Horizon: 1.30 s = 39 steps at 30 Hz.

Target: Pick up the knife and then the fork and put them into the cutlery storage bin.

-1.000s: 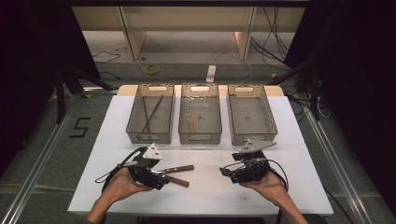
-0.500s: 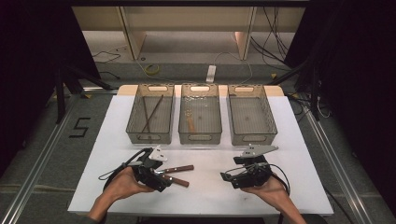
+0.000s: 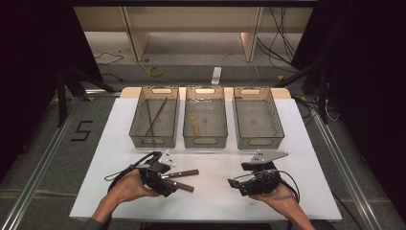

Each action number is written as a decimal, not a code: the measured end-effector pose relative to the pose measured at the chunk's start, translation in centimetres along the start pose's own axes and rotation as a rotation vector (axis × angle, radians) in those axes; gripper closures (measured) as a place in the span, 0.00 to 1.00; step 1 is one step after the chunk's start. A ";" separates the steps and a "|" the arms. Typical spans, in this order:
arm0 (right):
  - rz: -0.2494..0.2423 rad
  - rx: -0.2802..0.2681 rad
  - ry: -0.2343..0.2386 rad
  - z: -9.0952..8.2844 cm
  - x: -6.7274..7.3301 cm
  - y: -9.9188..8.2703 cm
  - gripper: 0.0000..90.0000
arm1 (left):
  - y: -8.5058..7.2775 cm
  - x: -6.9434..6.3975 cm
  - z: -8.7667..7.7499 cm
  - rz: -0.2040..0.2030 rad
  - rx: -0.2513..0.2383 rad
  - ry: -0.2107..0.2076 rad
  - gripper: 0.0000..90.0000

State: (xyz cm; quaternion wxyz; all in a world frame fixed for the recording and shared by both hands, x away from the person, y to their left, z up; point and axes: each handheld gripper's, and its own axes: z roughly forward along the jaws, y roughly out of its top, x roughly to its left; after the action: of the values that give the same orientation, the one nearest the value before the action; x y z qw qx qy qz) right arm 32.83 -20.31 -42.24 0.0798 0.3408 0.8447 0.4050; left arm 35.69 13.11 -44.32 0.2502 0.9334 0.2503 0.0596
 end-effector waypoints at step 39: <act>-0.021 0.029 0.023 0.3 0.2 0.0 0.27 | 1.3 0.7 2.8 0.227 0.228 -0.046 0.61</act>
State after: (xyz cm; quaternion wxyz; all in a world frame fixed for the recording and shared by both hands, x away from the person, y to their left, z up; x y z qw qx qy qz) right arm 32.77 -19.94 -42.44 0.0694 0.3285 0.8548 0.3958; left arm 37.50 11.27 -46.11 0.1399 0.9791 0.1428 0.0372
